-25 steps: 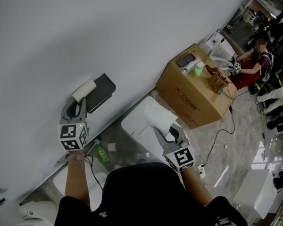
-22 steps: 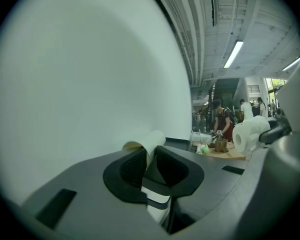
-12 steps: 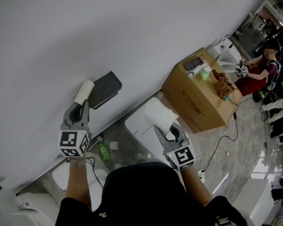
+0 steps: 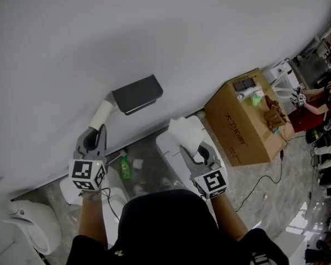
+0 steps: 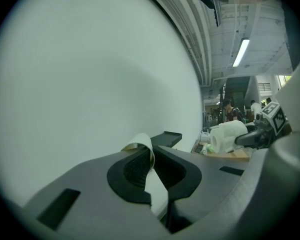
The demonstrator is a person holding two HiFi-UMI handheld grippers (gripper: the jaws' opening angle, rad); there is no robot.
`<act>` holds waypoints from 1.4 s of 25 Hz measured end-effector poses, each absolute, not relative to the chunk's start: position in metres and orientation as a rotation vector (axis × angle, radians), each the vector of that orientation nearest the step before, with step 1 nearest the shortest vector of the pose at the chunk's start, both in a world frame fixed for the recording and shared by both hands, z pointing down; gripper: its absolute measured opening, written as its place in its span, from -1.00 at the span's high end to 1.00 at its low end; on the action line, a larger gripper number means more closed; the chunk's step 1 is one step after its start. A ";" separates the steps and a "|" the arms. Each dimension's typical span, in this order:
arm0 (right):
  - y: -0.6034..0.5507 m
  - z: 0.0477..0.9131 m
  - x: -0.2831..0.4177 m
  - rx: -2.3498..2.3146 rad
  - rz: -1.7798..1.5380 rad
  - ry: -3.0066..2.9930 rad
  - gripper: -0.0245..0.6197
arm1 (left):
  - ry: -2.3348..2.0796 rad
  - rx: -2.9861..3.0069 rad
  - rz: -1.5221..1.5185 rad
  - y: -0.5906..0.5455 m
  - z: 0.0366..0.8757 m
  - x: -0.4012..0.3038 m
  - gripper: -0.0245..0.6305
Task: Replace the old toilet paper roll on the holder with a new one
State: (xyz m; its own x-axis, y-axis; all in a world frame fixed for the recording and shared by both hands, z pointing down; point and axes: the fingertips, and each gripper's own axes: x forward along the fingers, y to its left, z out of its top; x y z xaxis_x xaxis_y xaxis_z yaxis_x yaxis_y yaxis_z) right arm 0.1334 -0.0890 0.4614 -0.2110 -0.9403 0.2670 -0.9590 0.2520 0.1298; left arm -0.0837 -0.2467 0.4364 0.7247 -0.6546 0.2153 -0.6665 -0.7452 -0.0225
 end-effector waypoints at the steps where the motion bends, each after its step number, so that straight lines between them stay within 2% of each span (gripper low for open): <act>1: -0.091 0.462 0.129 1.738 0.093 -2.255 0.50 | -1.113 2.852 0.335 -0.242 0.439 -0.090 0.83; 13: -0.117 0.471 0.073 1.524 0.080 -2.406 0.50 | -1.223 2.659 0.378 -0.186 0.489 -0.145 0.83; 35: -0.146 0.475 0.028 1.303 0.117 -2.583 0.50 | -1.285 2.538 0.423 -0.138 0.517 -0.170 0.83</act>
